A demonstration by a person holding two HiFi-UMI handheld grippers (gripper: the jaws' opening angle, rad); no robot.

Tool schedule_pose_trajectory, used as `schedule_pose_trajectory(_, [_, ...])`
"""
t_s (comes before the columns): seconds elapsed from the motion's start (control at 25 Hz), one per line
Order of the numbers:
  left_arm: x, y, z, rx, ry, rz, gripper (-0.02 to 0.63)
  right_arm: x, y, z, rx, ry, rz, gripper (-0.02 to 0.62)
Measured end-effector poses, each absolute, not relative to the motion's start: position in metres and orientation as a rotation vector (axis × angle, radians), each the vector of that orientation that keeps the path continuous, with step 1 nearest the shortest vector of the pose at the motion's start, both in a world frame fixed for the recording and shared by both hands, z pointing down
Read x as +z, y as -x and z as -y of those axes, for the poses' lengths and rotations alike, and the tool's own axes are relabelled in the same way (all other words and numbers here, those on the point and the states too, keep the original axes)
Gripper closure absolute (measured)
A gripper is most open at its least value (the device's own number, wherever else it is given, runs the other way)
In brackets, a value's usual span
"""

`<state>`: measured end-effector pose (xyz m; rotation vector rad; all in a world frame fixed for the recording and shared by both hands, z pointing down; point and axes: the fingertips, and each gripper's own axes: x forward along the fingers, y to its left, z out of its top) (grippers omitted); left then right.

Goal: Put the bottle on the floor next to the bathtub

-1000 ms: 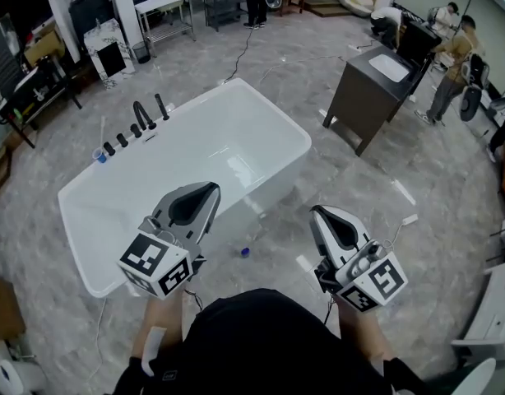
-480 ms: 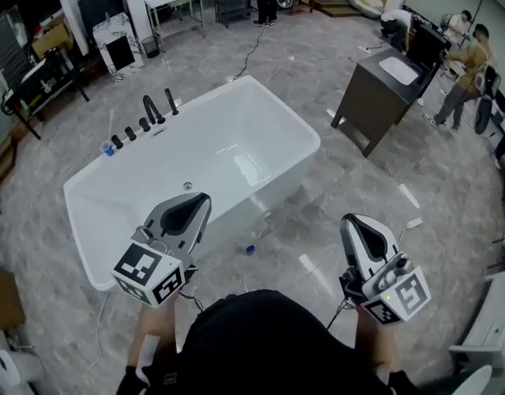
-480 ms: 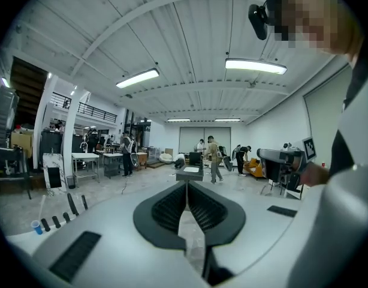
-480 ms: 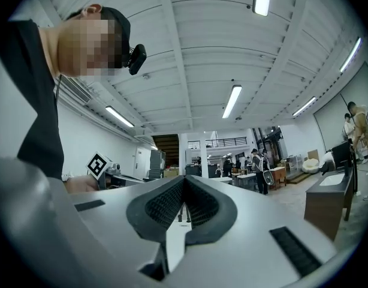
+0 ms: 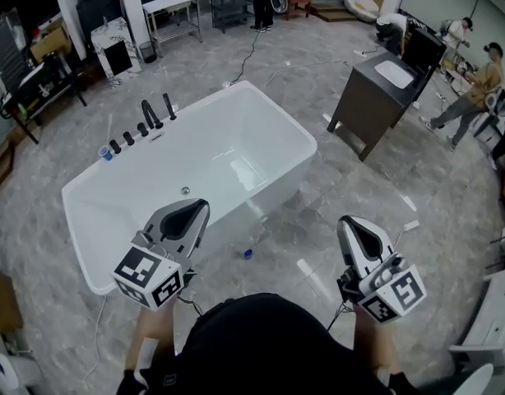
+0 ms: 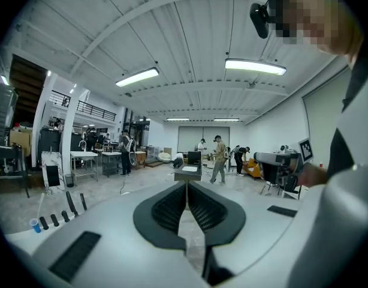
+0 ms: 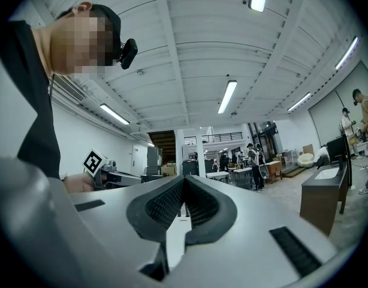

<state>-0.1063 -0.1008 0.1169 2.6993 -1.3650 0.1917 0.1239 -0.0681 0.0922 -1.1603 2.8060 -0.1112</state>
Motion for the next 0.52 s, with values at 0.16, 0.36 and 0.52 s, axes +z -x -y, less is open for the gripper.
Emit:
schedule_pose_trajectory(0.16, [0.121,0.102,0.099,0.182,-2.697,1.334,0.583,0.094,-0.126,0.065,-0.117,1.168,-2.801,0.568])
schedule_pose_trajectory(0.36, [0.126,0.097,0.104,0.194,-2.699,1.347,0.583,0.103,-0.131,0.07,-0.14,1.182,-2.797,0.568])
schedule_pose_trajectory(0.52, [0.126,0.096,0.106,0.196,-2.715,1.338,0.583,0.108,-0.128,0.071,-0.156,1.195,-2.802,0.568])
